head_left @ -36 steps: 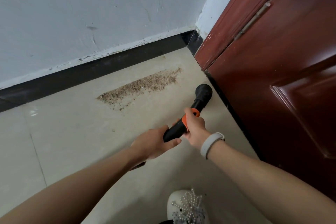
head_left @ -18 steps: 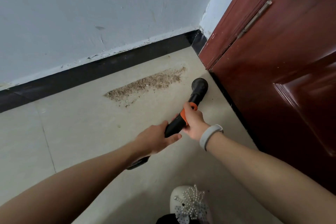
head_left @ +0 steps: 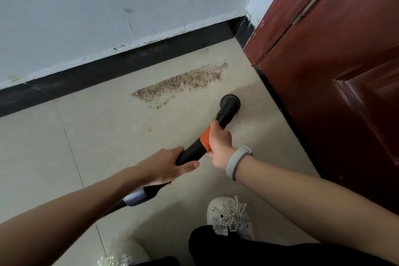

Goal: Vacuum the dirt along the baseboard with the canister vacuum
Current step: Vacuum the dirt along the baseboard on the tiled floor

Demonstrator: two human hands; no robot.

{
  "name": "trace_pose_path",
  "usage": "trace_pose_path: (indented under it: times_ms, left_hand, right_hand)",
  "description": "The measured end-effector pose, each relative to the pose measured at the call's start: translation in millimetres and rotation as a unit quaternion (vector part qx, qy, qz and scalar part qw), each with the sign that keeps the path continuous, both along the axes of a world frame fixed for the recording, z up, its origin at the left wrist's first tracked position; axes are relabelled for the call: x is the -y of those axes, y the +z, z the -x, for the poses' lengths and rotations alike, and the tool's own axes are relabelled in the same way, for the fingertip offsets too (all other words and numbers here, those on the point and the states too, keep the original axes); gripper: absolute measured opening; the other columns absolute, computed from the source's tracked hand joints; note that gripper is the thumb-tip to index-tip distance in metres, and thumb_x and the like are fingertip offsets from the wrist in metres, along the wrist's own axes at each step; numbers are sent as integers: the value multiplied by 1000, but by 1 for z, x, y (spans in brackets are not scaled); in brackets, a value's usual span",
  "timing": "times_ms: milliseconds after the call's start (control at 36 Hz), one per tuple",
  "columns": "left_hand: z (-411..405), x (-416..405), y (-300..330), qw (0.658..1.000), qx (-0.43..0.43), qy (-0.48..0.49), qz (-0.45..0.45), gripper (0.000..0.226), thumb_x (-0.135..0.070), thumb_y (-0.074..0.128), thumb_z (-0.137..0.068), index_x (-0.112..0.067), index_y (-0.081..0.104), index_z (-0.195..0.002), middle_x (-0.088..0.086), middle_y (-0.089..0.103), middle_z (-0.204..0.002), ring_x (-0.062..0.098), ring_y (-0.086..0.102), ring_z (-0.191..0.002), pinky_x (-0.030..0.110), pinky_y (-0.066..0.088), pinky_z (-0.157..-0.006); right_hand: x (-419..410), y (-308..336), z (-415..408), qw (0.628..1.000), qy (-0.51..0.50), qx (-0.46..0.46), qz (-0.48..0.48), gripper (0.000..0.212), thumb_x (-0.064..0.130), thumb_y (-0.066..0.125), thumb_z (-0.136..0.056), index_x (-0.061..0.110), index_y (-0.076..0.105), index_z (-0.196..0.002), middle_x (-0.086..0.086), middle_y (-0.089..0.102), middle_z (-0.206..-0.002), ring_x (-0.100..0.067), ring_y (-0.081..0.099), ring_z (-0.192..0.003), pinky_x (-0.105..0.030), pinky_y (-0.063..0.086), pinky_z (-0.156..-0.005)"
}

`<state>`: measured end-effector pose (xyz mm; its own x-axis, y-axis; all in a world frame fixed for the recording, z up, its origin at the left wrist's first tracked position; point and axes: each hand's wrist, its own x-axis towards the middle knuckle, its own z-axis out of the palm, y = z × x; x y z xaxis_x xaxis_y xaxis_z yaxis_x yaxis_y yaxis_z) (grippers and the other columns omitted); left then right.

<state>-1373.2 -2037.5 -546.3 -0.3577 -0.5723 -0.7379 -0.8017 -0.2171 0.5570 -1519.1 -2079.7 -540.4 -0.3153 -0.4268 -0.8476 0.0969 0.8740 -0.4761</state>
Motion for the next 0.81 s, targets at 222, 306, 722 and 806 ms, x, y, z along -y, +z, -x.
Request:
trace_pose_path:
  times_ms: [222, 306, 722, 806]
  left_hand:
    - [29, 23, 3, 998, -35, -52, 26, 35, -57, 52, -91, -24, 50, -99, -3, 56, -67, 14, 56, -54, 28, 43, -59]
    - [44, 37, 1, 996, -44, -66, 29, 37, -59, 52, -90, -23, 50, -98, 0, 58, -67, 17, 57, -56, 29, 44, -61]
    - [34, 51, -8, 998, -16, 19, 57, 34, -58, 46, -93, -25, 45, -99, 5, 65, -78, 20, 64, -62, 37, 54, -69]
    - [9, 32, -10, 999, -43, -14, -20, 29, -57, 51, -92, -29, 43, -93, 1, 61, -74, 13, 59, -55, 30, 50, -63]
  right_hand:
    - [3, 2, 28, 996, -63, -61, -6, 45, 38, 40, -101, 5, 48, -130, -12, 53, -108, -27, 50, -94, -44, 45, -102]
    - [11, 5, 42, 994, -84, -64, -4, 46, 38, 39, -101, 6, 45, -134, -13, 52, -115, -29, 51, -102, -43, 43, -104]
    - [57, 13, 19, 998, 15, -35, 45, 37, 35, 38, -101, 7, 47, -125, -3, 47, -81, -25, 51, -82, -45, 49, -95]
    - [31, 5, 6, 999, 26, -38, 11, 42, 37, 36, -102, 7, 47, -129, -4, 47, -84, -26, 48, -87, -44, 49, -96]
